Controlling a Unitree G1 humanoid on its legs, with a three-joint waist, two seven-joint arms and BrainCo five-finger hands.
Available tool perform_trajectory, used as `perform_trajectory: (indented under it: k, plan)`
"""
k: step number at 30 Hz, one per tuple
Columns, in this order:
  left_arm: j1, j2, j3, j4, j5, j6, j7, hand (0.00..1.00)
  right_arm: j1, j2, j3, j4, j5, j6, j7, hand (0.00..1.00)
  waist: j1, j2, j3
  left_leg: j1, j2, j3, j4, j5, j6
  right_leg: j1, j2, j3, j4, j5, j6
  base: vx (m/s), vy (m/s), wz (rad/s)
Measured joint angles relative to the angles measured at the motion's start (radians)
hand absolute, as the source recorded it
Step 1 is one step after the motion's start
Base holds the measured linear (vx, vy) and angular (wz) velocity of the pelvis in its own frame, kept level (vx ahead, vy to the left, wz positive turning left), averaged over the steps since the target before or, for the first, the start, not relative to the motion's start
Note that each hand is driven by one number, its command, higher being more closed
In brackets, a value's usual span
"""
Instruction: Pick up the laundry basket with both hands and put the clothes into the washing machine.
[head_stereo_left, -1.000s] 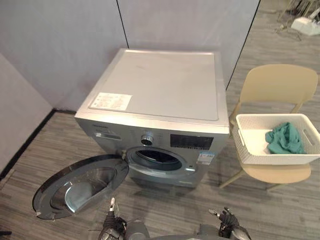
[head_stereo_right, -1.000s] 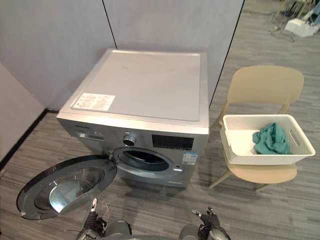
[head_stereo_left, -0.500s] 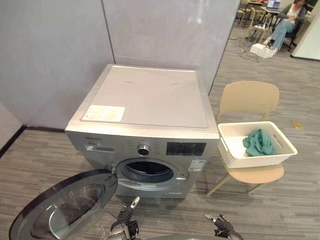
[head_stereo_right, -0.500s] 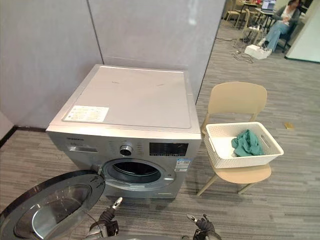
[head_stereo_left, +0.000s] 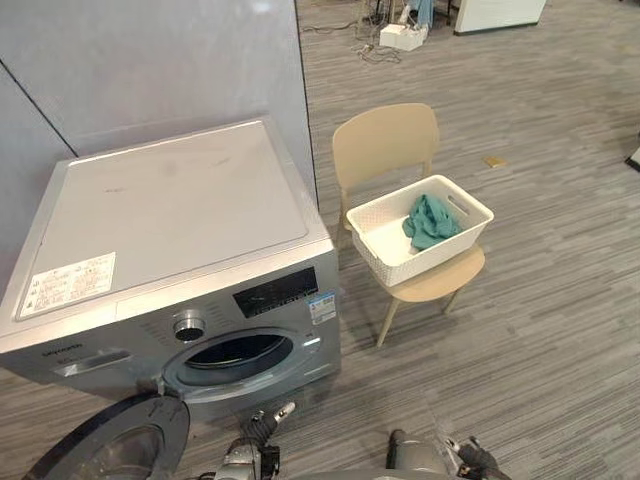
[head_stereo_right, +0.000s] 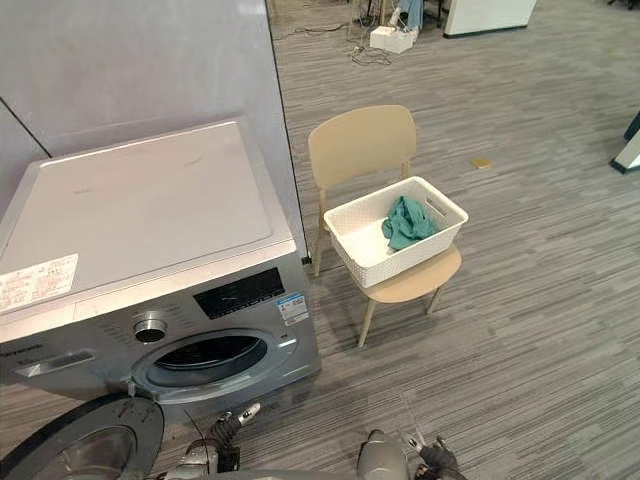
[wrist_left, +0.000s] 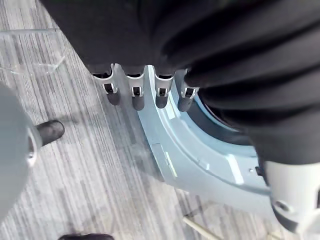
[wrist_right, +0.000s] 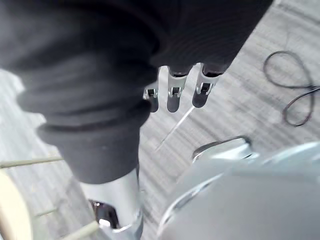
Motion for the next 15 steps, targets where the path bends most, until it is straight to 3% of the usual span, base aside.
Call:
perform_trajectory:
  k: [3, 4, 5, 6, 7, 9, 11, 12, 13, 15]
  plan:
    - [0.007, 0.024, 0.012, 0.005, 0.0, 0.001, 0.0, 0.0, 0.012, 0.01, -0.003, 0.028, -0.009, 0.011, 0.016, 0.0, -0.005, -0.021, 0.016, 0.05, 0.048, 0.012, 0.015, -0.019, -0.024, 0.019, 0.054, 0.009, 0.047, -0.033, -0.022, 0.09, -0.135, -0.34]
    - [0.012, 0.029, 0.019, 0.007, 0.0, 0.001, 0.002, 0.0, 0.019, 0.009, 0.017, 0.039, -0.011, 0.014, 0.024, 0.0, -0.005, -0.023, 0.02, 0.059, 0.09, 0.023, 0.078, -0.021, -0.047, 0.035, 0.083, 0.009, 0.058, -0.059, -0.048, 0.14, -0.173, -0.29]
    - [0.023, 0.054, 0.026, -0.004, 0.0, 0.001, 0.003, 0.0, 0.015, 0.012, 0.037, 0.06, -0.012, 0.015, 0.033, 0.0, -0.002, -0.051, 0.018, 0.014, 0.14, -0.016, 0.239, -0.021, -0.034, 0.064, 0.114, 0.011, 0.048, -0.063, -0.063, 0.15, -0.205, -0.27]
    - [0.03, 0.062, 0.035, -0.011, 0.0, 0.001, 0.003, 0.0, 0.016, 0.012, 0.042, 0.06, -0.012, 0.014, 0.035, 0.0, -0.003, -0.058, 0.019, -0.032, 0.173, -0.053, 0.342, -0.021, 0.028, 0.084, 0.13, 0.007, 0.035, -0.061, -0.072, 0.16, -0.268, -0.23]
    - [0.035, 0.066, 0.052, -0.02, 0.0, 0.003, 0.007, 0.0, 0.014, 0.005, 0.045, 0.06, -0.011, 0.009, 0.032, 0.0, -0.001, -0.056, 0.022, -0.117, 0.232, -0.106, 0.534, 0.012, 0.18, 0.121, 0.161, 0.004, 0.008, -0.059, -0.099, 0.11, -0.247, -0.15]
    - [0.049, 0.07, 0.055, -0.049, 0.0, 0.001, 0.017, 0.0, 0.003, -0.012, 0.059, 0.057, -0.01, 0.0, 0.03, 0.0, 0.007, -0.048, 0.039, -0.188, 0.27, -0.176, 0.727, 0.095, 0.287, 0.167, 0.192, 0.037, -0.011, -0.068, -0.132, 0.16, -0.203, -0.51]
    - [0.044, 0.048, 0.047, -0.06, -0.001, -0.001, 0.021, 0.0, -0.035, -0.04, 0.074, 0.053, -0.008, -0.007, 0.029, 0.0, 0.019, -0.016, 0.061, -0.271, 0.141, -0.281, 0.851, -0.005, 0.182, 0.187, 0.209, 0.092, -0.025, -0.077, -0.165, 0.16, -0.11, -0.82]
    - [0.045, 0.032, 0.049, -0.076, -0.001, -0.002, 0.022, 0.0, -0.052, -0.057, 0.075, 0.053, -0.008, -0.007, 0.029, 0.0, 0.027, 0.004, 0.078, -0.296, 0.063, -0.305, 0.858, -0.039, 0.162, 0.198, 0.214, 0.119, -0.035, -0.074, -0.17, 0.1, 0.004, -0.83]
    - [0.049, 0.017, 0.049, -0.092, -0.001, -0.004, 0.022, 0.0, -0.068, -0.077, 0.082, 0.055, -0.009, -0.005, 0.03, 0.0, 0.032, 0.027, 0.093, -0.325, -0.032, -0.32, 0.819, -0.071, 0.17, 0.218, 0.215, 0.138, -0.055, -0.072, -0.171, 0.16, 0.035, -0.66]
    - [0.059, 0.015, 0.054, -0.102, -0.001, -0.016, 0.021, 0.0, -0.069, -0.064, 0.086, 0.057, -0.012, 0.0, 0.032, 0.0, 0.045, 0.033, 0.095, -0.354, -0.139, -0.33, 0.659, -0.078, 0.174, 0.242, 0.221, 0.161, -0.085, -0.074, -0.169, 0.21, 0.042, -0.46]
